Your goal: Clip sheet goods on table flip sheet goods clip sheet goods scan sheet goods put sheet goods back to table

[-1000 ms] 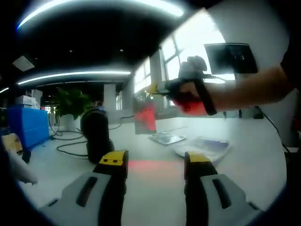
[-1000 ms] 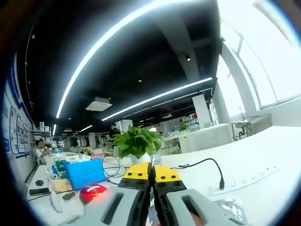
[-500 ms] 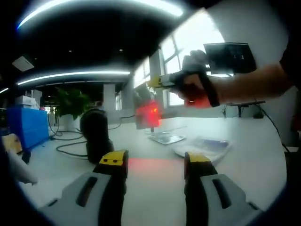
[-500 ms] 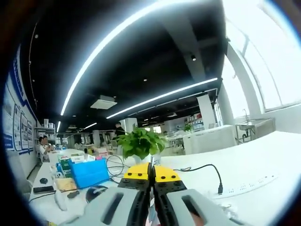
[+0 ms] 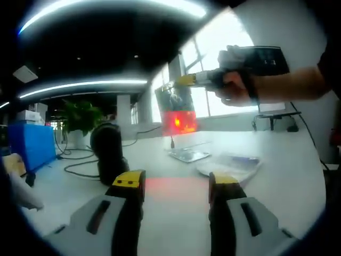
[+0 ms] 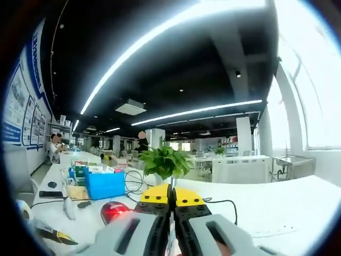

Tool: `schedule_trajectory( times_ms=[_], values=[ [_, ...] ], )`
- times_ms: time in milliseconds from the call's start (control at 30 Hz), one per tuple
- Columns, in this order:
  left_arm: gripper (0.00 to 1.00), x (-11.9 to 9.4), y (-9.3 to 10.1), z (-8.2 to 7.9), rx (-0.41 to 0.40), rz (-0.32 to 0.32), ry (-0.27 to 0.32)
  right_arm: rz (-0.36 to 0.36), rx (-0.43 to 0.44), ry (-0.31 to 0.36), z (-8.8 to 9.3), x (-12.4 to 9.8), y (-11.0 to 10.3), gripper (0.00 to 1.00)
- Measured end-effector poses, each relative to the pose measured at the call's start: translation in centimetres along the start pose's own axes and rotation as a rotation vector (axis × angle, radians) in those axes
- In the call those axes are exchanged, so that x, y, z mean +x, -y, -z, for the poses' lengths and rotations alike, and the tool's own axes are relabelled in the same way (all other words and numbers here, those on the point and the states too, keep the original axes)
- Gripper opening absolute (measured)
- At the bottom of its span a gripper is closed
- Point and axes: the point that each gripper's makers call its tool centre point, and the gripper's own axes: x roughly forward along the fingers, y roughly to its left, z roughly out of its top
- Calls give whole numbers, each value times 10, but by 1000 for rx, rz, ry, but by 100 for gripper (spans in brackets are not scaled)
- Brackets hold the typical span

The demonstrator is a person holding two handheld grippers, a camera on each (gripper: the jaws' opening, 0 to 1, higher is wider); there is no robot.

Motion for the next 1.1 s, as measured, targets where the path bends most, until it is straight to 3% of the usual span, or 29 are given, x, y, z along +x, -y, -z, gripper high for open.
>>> schedule_trajectory(
  times_ms=[100, 467, 1100],
  values=[
    [40, 0, 0, 0, 4, 0, -3, -14, -60, -1, -6, -8, -1, 0],
    [40, 0, 0, 0, 12, -3, -4, -47, -158, 5, -20, -32, 0, 0],
    [40, 0, 1, 0, 19, -3, -5, -15, -242, 16, -33, -81, 39, 0]
  ],
)
